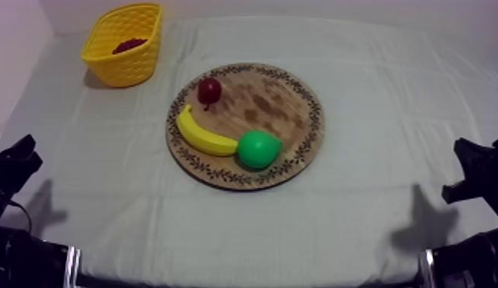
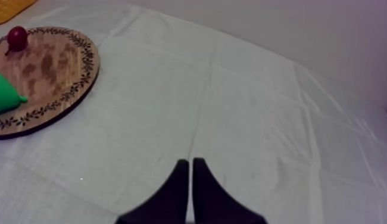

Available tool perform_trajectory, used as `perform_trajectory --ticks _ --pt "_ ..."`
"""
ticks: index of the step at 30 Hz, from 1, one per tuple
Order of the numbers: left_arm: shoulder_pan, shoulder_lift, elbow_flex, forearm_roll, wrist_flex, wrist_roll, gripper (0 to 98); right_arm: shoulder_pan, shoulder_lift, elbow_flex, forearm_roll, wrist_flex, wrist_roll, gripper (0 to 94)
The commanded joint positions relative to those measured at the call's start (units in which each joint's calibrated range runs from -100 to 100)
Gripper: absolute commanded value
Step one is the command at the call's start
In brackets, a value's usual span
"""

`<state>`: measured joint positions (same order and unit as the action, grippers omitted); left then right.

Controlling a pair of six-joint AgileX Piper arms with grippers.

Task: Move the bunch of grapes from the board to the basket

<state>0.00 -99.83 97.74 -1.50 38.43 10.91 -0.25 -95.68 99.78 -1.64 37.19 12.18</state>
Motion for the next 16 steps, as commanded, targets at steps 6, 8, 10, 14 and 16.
perform_trajectory --ticks 6,8,10,14,16 --pt "0.16 0.00 0.03 -0.04 -0.03 0.05 0.1 0.02 0.00 -0.01 0.00 -0.02 0.00 0.5" --pt "0.17 0.00 0.03 -0.04 -0.03 0.05 0.1 0.02 0.00 -0.01 0.00 -0.02 0.00 0.5" --pt "0.12 0.00 0.03 -0.04 -0.03 0.06 0.1 0.02 0.00 -0.01 0.00 -0.02 0.00 0.5" --pt "0.01 0.00 0.03 -0.04 -0.03 0.06 0.1 0.02 0.00 -0.01 0.00 -0.02 0.00 0.5" --pt "-0.01 0.00 0.03 -0.04 -0.03 0.06 0.1 0.02 0.00 -0.01 0.00 -0.02 0.00 0.5"
